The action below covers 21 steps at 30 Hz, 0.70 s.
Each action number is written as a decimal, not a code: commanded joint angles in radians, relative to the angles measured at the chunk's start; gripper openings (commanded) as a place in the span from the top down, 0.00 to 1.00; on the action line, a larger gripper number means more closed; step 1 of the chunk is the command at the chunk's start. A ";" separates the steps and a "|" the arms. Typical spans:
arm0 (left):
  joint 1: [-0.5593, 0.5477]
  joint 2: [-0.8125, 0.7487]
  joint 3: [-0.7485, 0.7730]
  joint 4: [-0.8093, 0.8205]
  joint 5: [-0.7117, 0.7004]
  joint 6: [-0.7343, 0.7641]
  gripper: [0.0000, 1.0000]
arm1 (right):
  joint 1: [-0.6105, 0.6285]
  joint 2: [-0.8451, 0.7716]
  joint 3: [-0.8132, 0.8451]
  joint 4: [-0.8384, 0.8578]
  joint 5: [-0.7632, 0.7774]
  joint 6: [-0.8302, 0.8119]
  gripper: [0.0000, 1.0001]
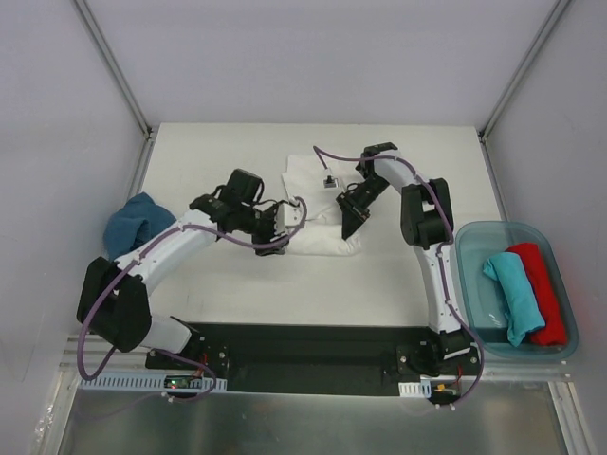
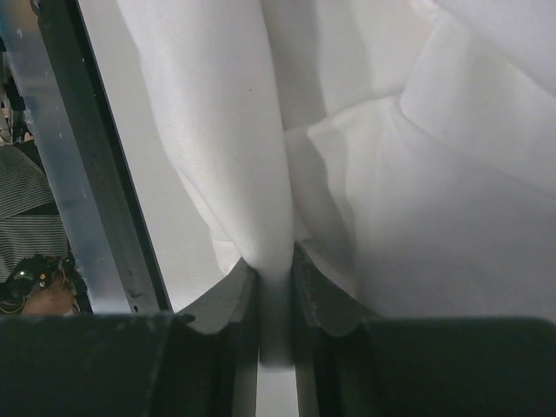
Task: Roll the t-shirts
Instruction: Roll the T-shirt to the center of the board.
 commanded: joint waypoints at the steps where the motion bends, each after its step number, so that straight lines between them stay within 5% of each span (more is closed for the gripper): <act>1: -0.094 -0.014 -0.143 0.326 -0.138 0.195 0.42 | -0.008 0.045 0.034 -0.223 0.103 0.009 0.86; 12: -0.217 0.150 -0.208 0.546 -0.209 0.340 0.40 | -0.023 0.041 0.021 -0.223 0.087 -0.002 0.86; 21: -0.225 0.274 -0.220 0.534 -0.316 0.443 0.41 | -0.029 0.041 0.019 -0.223 0.078 -0.002 0.86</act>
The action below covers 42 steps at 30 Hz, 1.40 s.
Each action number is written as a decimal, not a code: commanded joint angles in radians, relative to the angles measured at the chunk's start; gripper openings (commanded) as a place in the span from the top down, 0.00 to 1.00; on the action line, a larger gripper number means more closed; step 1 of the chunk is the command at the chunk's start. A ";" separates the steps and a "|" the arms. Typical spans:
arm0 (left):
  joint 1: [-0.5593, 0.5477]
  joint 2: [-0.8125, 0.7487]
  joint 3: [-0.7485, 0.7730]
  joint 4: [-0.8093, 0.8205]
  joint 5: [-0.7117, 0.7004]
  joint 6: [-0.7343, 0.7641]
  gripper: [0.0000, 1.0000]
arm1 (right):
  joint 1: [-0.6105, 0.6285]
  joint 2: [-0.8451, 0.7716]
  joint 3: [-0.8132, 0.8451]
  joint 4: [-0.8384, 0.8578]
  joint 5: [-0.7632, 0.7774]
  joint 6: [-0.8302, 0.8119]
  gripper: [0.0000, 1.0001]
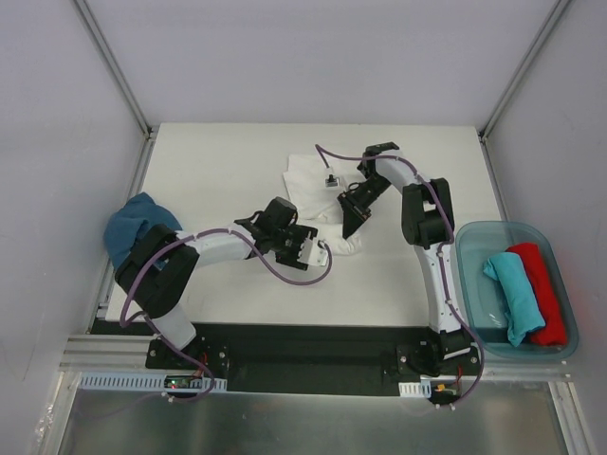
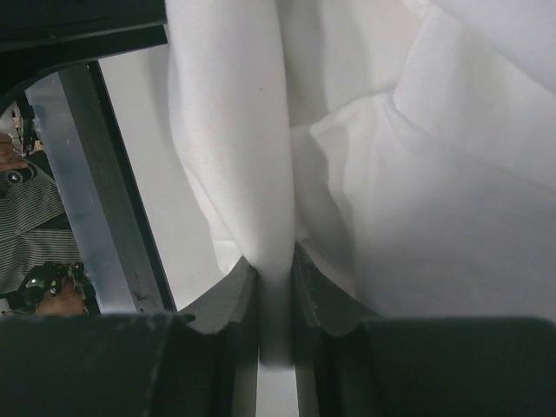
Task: Roll the t-shirts
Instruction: Roll the T-shirt to the center of the board.
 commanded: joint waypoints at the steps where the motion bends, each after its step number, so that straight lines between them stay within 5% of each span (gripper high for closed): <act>1: -0.007 0.056 -0.006 0.005 -0.098 0.094 0.42 | -0.021 0.035 0.009 -0.221 0.081 -0.028 0.85; 4: -0.007 0.096 0.005 -0.033 -0.140 0.141 0.51 | -0.023 0.033 0.008 -0.221 0.080 -0.028 0.76; 6: -0.006 0.093 0.005 -0.100 -0.096 0.173 0.64 | -0.032 0.030 0.012 -0.218 0.077 -0.023 0.53; 7: -0.004 0.091 0.007 -0.120 -0.082 0.183 0.68 | -0.038 0.016 0.024 -0.218 0.061 -0.025 0.03; 8: -0.006 0.096 0.016 -0.146 -0.082 0.184 0.79 | -0.070 0.006 0.078 -0.216 0.043 -0.023 0.04; 12: 0.007 0.102 0.047 -0.268 -0.053 0.146 0.98 | -0.202 -0.161 0.159 -0.108 -0.067 0.061 0.04; 14: 0.023 0.096 0.082 -0.329 -0.007 0.114 1.00 | -0.263 -0.401 0.065 0.145 -0.057 0.121 0.04; 15: 0.033 0.102 0.106 -0.363 0.015 0.103 1.00 | -0.273 -0.503 -0.142 0.279 -0.029 0.139 0.04; 17: 0.068 0.148 0.235 -0.513 0.108 0.048 1.00 | -0.252 -0.899 -0.487 0.928 0.290 0.278 0.04; 18: 0.080 0.169 0.292 -0.573 0.141 0.019 1.00 | -0.238 -1.023 -0.814 1.168 0.375 0.285 0.04; 19: 0.095 0.192 0.403 -0.625 0.193 -0.004 1.00 | -0.228 -1.097 -0.957 1.506 0.370 0.227 0.04; 21: 0.129 0.257 0.497 -0.738 0.292 -0.070 1.00 | -0.152 -1.173 -1.016 1.499 0.383 0.163 0.04; 25: 0.140 0.305 0.600 -0.800 0.336 -0.104 1.00 | -0.093 -1.065 -0.828 0.731 0.052 -0.127 0.08; 31: 0.164 0.341 0.662 -0.849 0.415 -0.182 1.00 | 0.093 -1.133 -1.000 0.874 0.225 -0.101 0.04; 42: 0.189 0.387 0.706 -0.860 0.534 -0.305 1.00 | 0.233 -1.199 -1.275 1.187 0.282 -0.252 0.04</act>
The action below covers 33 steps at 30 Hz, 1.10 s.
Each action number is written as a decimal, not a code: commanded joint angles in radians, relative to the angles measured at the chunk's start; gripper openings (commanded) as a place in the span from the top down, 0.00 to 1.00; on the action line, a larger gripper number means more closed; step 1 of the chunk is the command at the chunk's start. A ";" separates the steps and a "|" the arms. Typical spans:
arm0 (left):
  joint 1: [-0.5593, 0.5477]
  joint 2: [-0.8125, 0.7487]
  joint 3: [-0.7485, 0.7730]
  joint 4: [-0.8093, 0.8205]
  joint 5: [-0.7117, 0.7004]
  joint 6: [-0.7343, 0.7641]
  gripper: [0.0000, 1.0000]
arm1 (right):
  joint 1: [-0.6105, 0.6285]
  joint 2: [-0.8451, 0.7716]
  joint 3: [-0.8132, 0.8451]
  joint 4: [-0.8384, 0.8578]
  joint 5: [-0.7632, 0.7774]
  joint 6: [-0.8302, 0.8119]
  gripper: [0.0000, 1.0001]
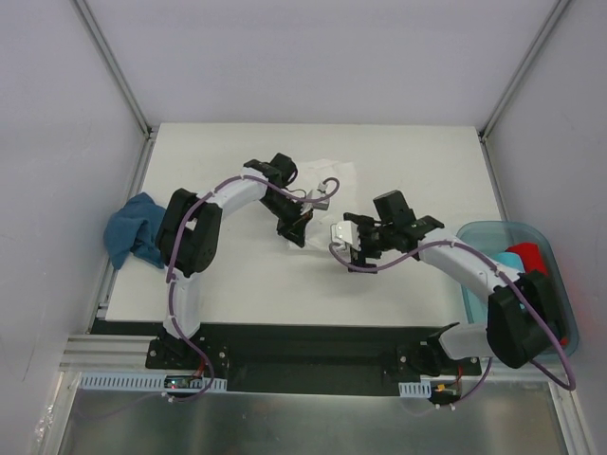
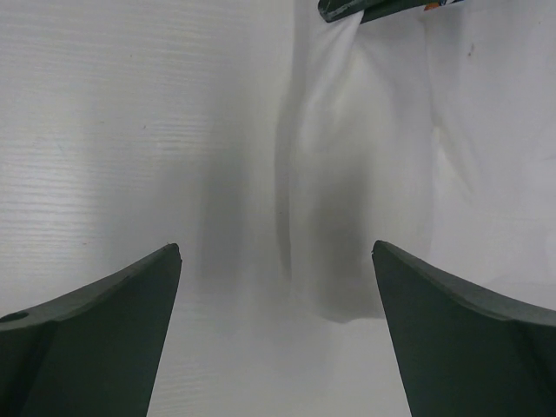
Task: Roll the t-shirts
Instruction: Roll the T-shirt to the center of the board.
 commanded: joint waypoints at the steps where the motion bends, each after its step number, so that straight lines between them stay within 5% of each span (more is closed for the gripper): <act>1: 0.012 0.002 0.035 -0.049 0.112 -0.049 1.00 | 0.029 -0.028 -0.058 0.167 0.020 -0.079 0.04; 16: 0.051 0.045 0.092 -0.055 0.153 -0.095 1.00 | 0.064 0.191 -0.088 0.395 0.143 -0.088 0.01; 21: 0.070 0.039 0.081 -0.085 0.178 -0.103 1.00 | 0.081 0.206 -0.081 0.379 0.214 -0.068 0.31; 23: 0.076 0.033 0.067 -0.105 0.189 -0.102 1.00 | 0.080 0.212 -0.058 0.282 0.211 -0.059 0.53; 26: 0.088 0.025 0.032 -0.131 0.207 -0.134 1.00 | 0.069 0.216 0.016 0.089 0.137 -0.057 0.69; 33: 0.127 0.044 0.033 -0.278 0.327 -0.207 1.00 | 0.006 0.378 0.318 -0.550 -0.088 -0.117 0.77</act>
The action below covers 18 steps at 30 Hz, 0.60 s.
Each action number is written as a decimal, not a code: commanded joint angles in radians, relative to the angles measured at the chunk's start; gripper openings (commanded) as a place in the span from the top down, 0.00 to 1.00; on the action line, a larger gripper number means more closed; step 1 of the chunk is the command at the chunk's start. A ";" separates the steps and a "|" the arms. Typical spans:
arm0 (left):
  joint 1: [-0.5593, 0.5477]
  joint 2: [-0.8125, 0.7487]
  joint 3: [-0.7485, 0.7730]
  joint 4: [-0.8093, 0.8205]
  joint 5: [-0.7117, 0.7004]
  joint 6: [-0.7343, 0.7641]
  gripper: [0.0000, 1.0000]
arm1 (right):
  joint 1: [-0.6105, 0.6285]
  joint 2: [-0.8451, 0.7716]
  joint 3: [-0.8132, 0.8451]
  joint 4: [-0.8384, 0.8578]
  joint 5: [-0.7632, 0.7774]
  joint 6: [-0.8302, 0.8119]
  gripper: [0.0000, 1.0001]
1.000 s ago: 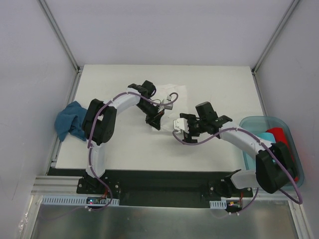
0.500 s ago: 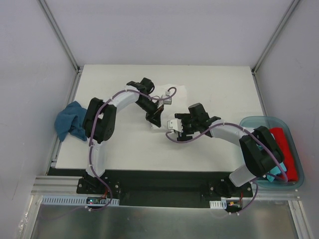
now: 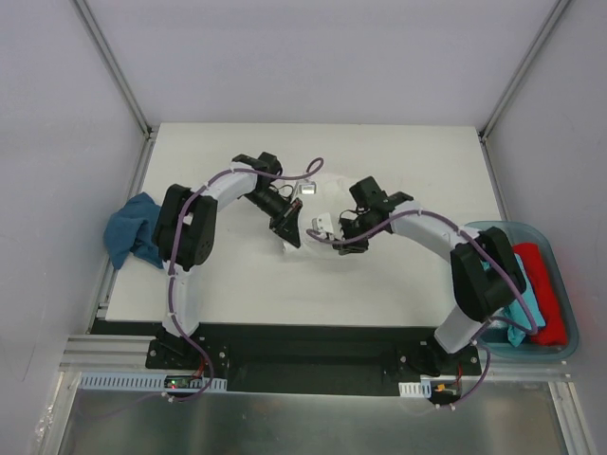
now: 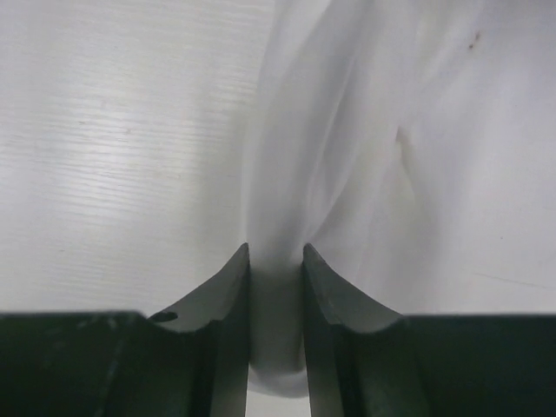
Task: Roll the t-shirts
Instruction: Roll the T-shirt to the center of the board.
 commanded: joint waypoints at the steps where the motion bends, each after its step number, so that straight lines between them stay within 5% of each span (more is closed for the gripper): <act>1: 0.036 0.024 0.011 -0.182 0.136 -0.039 1.00 | -0.061 0.140 0.211 -0.547 -0.168 -0.037 0.78; 11: 0.083 0.169 0.122 -0.291 0.245 -0.114 1.00 | -0.198 0.373 0.414 -0.854 -0.330 0.024 0.83; 18: 0.099 0.295 0.217 -0.288 0.187 -0.137 1.00 | -0.244 0.611 0.613 -1.132 -0.356 -0.080 0.82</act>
